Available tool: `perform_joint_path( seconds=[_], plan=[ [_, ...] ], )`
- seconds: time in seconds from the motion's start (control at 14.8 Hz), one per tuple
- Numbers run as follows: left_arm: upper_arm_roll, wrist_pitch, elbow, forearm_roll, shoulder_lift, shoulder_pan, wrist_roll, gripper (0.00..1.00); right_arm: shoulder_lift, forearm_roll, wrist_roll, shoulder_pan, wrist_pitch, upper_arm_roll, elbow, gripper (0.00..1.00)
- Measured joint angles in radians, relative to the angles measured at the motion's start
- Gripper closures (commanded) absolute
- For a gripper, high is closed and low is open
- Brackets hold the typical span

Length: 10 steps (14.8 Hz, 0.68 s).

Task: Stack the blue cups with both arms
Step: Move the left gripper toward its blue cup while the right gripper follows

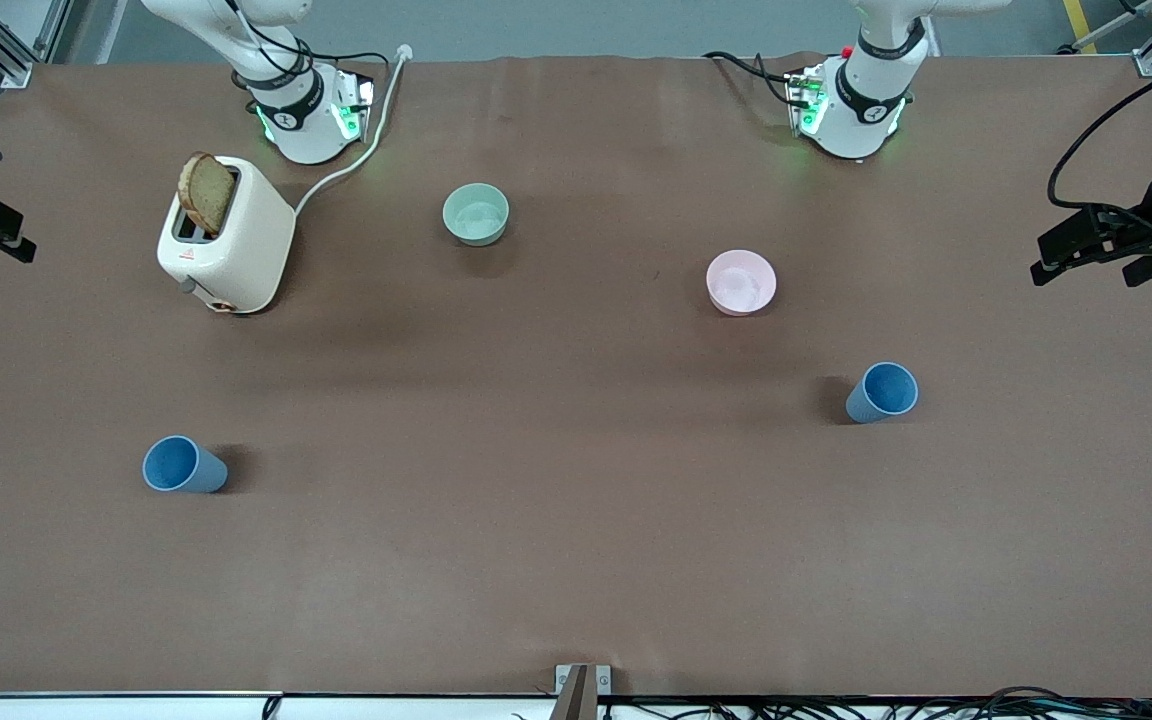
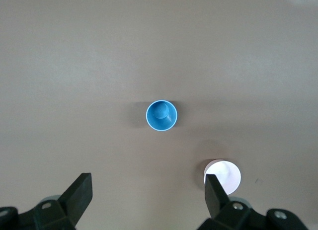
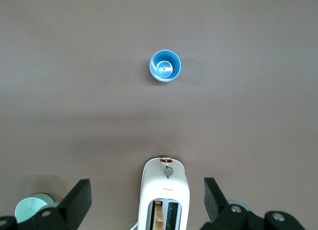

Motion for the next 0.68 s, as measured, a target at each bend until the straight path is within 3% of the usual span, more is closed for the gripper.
perform_joint_path(
  seconds=[0.68],
  plan=[
    [0.0, 0.0, 0.0, -0.027, 0.0, 0.001, -0.001, 0.0, 0.001, 0.0, 0.0, -0.001, 0.0, 0.0, 0.0, 0.0]
  ],
)
